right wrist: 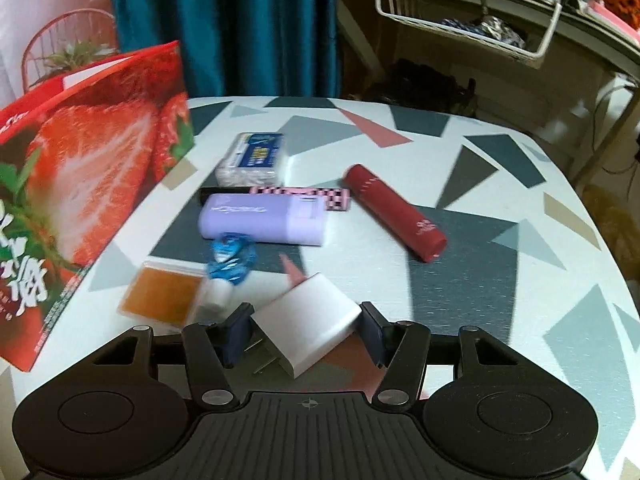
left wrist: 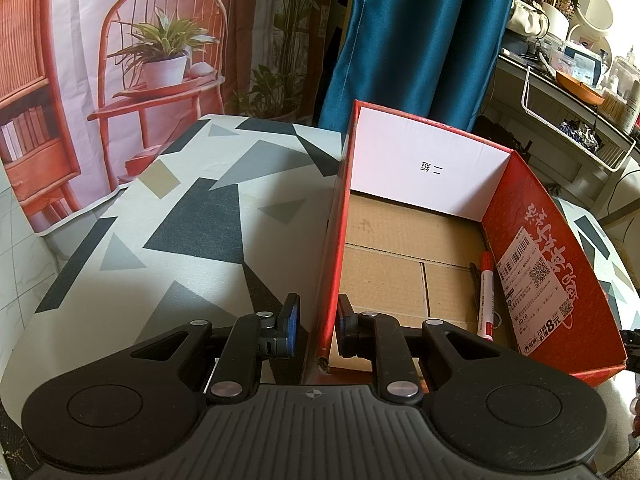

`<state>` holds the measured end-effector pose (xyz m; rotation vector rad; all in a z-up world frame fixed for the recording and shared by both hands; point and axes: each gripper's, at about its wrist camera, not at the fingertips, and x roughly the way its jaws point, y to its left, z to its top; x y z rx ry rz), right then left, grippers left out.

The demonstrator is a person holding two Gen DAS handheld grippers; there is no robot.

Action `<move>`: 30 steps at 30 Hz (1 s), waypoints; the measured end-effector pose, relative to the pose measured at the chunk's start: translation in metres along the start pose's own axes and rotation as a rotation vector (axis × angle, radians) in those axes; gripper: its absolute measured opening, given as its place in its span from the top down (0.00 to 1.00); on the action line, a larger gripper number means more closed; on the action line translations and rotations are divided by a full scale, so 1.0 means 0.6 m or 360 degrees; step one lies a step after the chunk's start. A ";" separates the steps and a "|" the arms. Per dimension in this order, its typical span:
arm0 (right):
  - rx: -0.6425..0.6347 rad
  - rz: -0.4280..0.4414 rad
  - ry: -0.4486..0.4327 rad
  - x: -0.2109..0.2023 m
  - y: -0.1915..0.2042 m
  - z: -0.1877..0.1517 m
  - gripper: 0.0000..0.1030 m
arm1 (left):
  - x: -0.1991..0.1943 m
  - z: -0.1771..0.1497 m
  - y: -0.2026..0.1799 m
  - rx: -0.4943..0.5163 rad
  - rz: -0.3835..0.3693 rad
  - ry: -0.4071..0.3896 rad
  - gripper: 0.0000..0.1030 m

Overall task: Organize rigid objects
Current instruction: 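Return right tool to the table and grasp the white charger plug, then carry the charger plug into the red box and release it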

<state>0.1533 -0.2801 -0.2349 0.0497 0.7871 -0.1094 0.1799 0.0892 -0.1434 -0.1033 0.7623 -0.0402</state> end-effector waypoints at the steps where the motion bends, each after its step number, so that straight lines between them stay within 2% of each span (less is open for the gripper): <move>1: -0.0001 0.0008 -0.0006 0.000 0.007 -0.001 0.48 | 0.000 0.000 0.000 0.0001 0.0001 0.0000 0.80; 7: -0.0058 0.0051 -0.0021 -0.003 0.044 -0.004 0.48 | 0.000 -0.001 0.001 0.0000 0.0002 -0.0001 0.80; 15: -0.0044 0.0057 -0.0057 -0.019 0.042 0.010 0.48 | 0.000 -0.001 0.000 0.0001 0.0001 -0.0001 0.80; 21: -0.0119 0.0169 -0.0246 -0.063 0.067 0.072 0.48 | 0.000 -0.001 0.000 0.0001 0.0002 -0.0001 0.80; 26: -0.0340 0.0296 -0.0429 -0.092 0.126 0.144 0.48 | 0.000 -0.001 0.000 0.0003 0.0003 -0.0001 0.80; 30: -0.0484 0.0387 -0.0488 -0.097 0.176 0.180 0.48 | 0.001 -0.003 0.000 0.0007 0.0004 0.0001 0.80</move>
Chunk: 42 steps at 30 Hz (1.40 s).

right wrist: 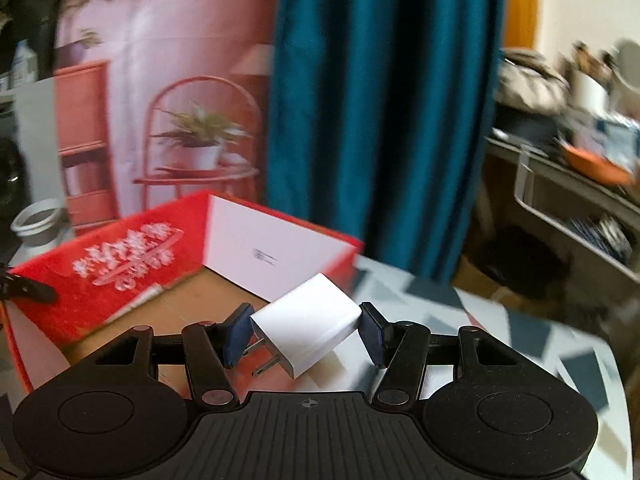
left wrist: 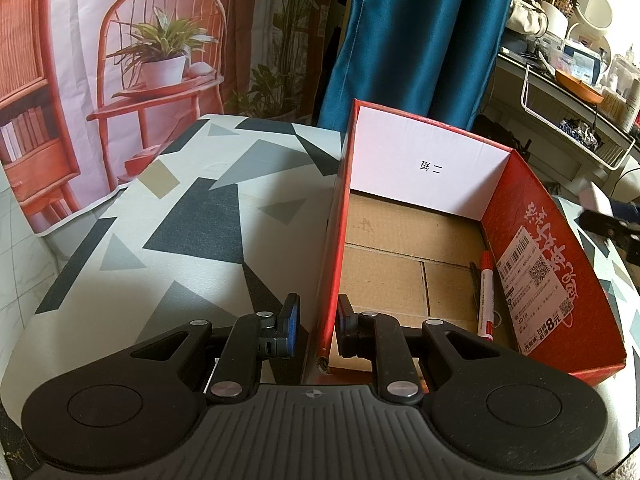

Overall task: Organize rigid objects
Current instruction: 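Carry the charger plug into the red box and release it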

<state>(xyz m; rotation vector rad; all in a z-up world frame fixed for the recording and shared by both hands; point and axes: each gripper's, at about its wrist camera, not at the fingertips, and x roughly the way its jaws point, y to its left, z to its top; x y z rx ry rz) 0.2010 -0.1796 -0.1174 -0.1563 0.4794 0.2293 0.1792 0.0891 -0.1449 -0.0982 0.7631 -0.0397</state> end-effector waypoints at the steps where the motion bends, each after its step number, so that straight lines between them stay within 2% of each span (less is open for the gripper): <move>1: -0.0035 0.0027 0.0001 0.006 0.009 0.005 0.48 | 0.001 0.000 -0.001 0.0000 0.0001 0.0000 0.80; 5: -0.0166 0.0080 0.0031 0.027 0.042 0.015 0.48 | 0.001 0.000 -0.002 0.0001 -0.0003 0.0001 0.80; 13: -0.0257 0.0121 0.0067 0.040 0.075 0.006 0.48 | 0.002 0.001 -0.005 0.0002 -0.0003 0.0004 0.80; 25: -0.0227 0.0111 0.0065 0.034 0.070 0.003 0.48 | 0.002 0.002 -0.004 -0.0001 0.0002 0.0005 0.79; 34: -0.0106 0.0031 -0.0007 0.005 0.044 -0.002 0.48 | 0.002 0.002 -0.005 0.0001 0.0004 0.0004 0.79; 42: 0.0185 -0.0126 -0.0060 -0.020 -0.026 -0.027 0.47 | 0.002 0.002 -0.005 0.0004 0.0007 0.0003 0.79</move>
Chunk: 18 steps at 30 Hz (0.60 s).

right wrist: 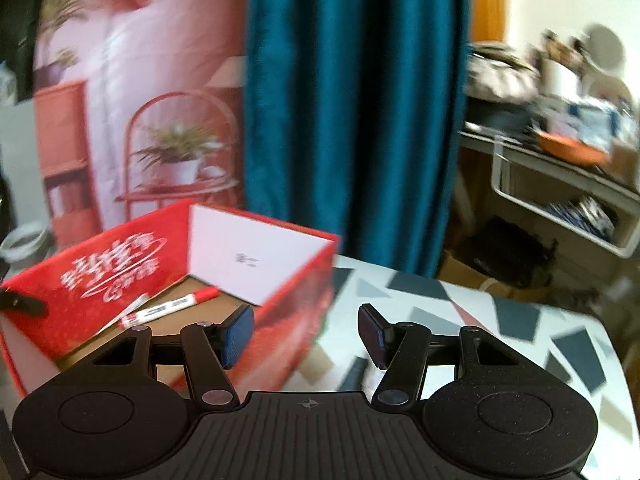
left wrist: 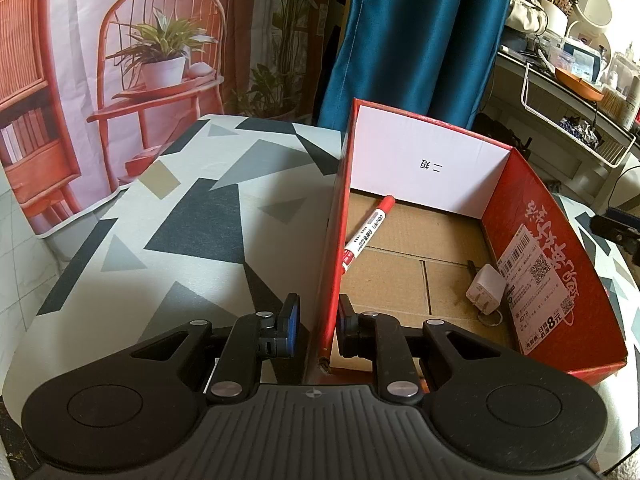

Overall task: Organize rigid objects
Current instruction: 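Move the right tool to the blue correction tape and grasp it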

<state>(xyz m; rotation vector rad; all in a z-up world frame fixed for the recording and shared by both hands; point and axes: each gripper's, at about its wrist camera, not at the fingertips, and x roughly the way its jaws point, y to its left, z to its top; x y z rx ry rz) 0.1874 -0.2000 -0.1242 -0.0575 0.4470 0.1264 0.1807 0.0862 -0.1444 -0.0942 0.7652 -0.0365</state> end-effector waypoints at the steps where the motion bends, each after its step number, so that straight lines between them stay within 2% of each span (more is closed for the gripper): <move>1: 0.0033 -0.0027 0.0000 -0.002 -0.010 -0.005 0.47 | 0.000 0.000 0.000 0.0001 0.0000 0.0000 0.79; 6: 0.0128 -0.0140 0.0045 -0.008 -0.049 -0.042 0.47 | 0.000 0.000 0.000 0.0000 0.0001 0.0000 0.79; 8: 0.0153 -0.0161 0.0086 -0.008 -0.059 -0.061 0.44 | 0.000 0.000 0.000 0.0001 0.0001 0.0000 0.79; 13: 0.0228 -0.0165 0.0199 -0.001 -0.065 -0.113 0.14 | 0.000 0.000 0.000 0.0001 0.0001 0.0000 0.79; 16: 0.0277 -0.0118 0.0274 0.008 -0.056 -0.143 0.07 | 0.000 0.000 0.000 0.0002 0.0001 -0.0001 0.79; 18: 0.0275 -0.0082 0.0285 0.010 -0.049 -0.158 0.07 | 0.000 0.000 0.001 0.0004 0.0003 0.0000 0.79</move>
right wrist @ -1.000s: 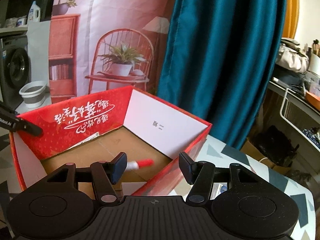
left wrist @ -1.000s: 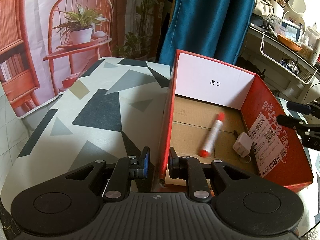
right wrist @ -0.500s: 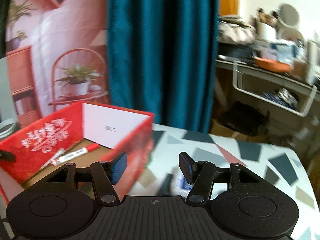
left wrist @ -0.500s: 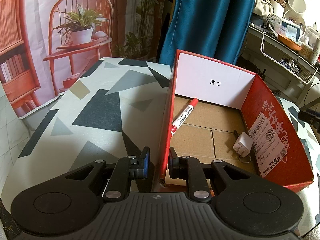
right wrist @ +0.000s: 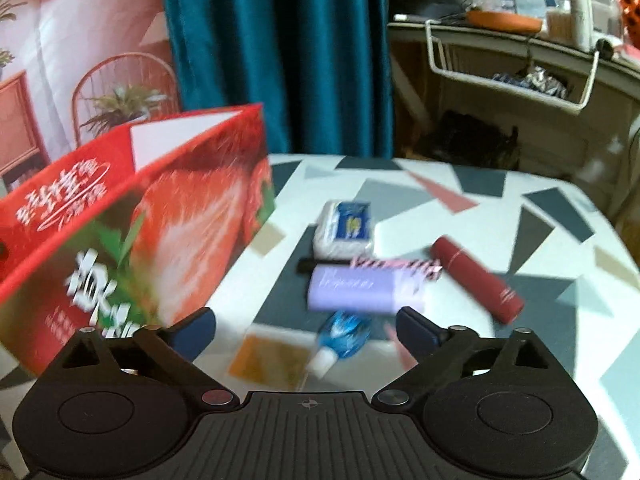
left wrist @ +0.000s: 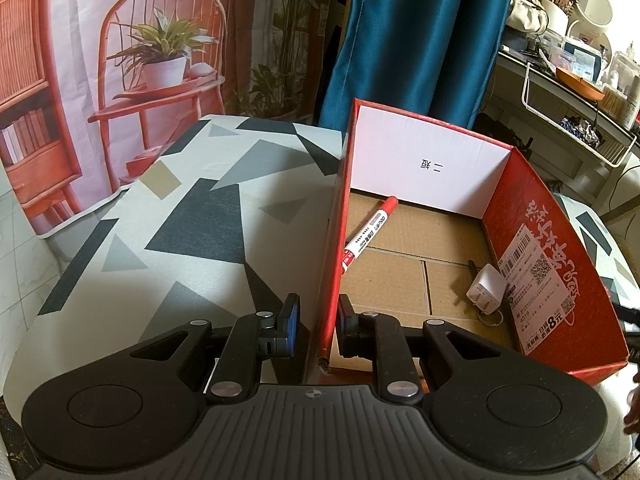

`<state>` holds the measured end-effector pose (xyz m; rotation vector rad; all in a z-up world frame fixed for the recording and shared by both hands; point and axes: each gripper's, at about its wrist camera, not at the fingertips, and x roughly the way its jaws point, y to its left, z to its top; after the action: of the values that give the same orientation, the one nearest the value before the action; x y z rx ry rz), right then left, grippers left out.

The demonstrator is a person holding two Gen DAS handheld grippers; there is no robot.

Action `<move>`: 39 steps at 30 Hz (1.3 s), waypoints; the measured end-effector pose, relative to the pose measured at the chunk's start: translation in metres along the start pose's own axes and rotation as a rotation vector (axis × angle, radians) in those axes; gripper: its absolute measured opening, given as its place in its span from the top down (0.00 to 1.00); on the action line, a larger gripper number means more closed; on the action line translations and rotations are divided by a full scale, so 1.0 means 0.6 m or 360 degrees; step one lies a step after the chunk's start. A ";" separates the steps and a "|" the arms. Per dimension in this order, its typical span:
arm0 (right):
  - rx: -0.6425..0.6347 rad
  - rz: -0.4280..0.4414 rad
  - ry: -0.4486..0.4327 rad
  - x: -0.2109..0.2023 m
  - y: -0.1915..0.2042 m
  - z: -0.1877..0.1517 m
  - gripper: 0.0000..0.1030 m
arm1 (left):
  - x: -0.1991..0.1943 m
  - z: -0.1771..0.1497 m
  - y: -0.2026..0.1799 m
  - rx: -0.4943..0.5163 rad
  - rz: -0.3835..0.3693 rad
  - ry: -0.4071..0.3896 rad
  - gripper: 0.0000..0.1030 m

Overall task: Organize rigid objects
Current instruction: 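Move the right tool to the blue correction tape and grasp it, then carry the correction tape into the red box and open the right tool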

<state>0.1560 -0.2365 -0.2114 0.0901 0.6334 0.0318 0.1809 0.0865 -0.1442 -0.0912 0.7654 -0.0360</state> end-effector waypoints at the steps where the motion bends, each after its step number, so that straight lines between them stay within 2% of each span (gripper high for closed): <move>1: -0.0010 0.0016 0.0009 0.002 0.002 -0.003 0.09 | 0.000 0.000 0.000 -0.0001 0.0000 -0.0001 0.79; 5: -0.0059 0.0012 0.0027 0.008 0.015 -0.006 0.13 | 0.000 0.000 0.001 -0.0002 -0.0001 -0.0001 0.79; 6: -0.0052 0.0000 0.0017 0.008 0.013 -0.004 0.18 | 0.000 0.000 0.001 -0.0001 0.0000 -0.0001 0.79; 7: -0.0040 -0.0024 0.0010 0.010 0.009 -0.002 0.28 | 0.000 0.000 0.000 0.0000 0.0000 -0.0001 0.79; 10: 0.0014 -0.0098 0.0034 0.024 -0.010 0.005 0.44 | 0.000 0.000 0.001 -0.0001 0.0000 -0.0001 0.79; 12: 0.0057 -0.0139 0.0045 0.031 -0.024 0.007 0.51 | 0.000 -0.001 0.001 -0.0002 0.0001 -0.0002 0.79; 17: 0.0156 -0.0153 0.0098 0.057 -0.035 0.001 0.54 | -0.001 0.000 0.001 -0.0001 0.0001 -0.0001 0.79; 18: 0.0164 -0.0150 0.0108 0.060 -0.035 -0.001 0.59 | -0.001 0.000 0.002 0.0001 0.0001 0.0000 0.79; 19: 0.0161 -0.0154 0.0120 0.063 -0.034 -0.003 0.68 | -0.001 0.000 0.002 -0.0001 0.0001 0.0000 0.79; 21: 0.0137 -0.0190 0.0108 0.063 -0.029 -0.005 0.69 | -0.001 0.000 0.003 -0.0002 0.0000 -0.0001 0.79; 27: 0.0123 -0.0189 0.0122 0.052 -0.027 -0.006 0.69 | -0.001 0.000 0.003 -0.0003 0.0001 -0.0001 0.79; 30: 0.0124 -0.0155 0.0082 0.037 -0.022 0.001 0.69 | -0.001 0.000 0.002 -0.0003 0.0001 -0.0001 0.79; 36: 0.0028 -0.0037 -0.0113 -0.009 0.013 0.060 0.69 | -0.002 0.001 0.003 -0.0005 0.0001 -0.0002 0.79; 39: -0.0099 0.0054 -0.0234 -0.032 0.048 0.098 0.69 | -0.002 0.000 0.003 -0.0004 0.0001 -0.0001 0.79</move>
<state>0.1756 -0.2135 -0.1501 0.0426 0.4836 0.0772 0.1802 0.0882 -0.1436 -0.0937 0.7646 -0.0345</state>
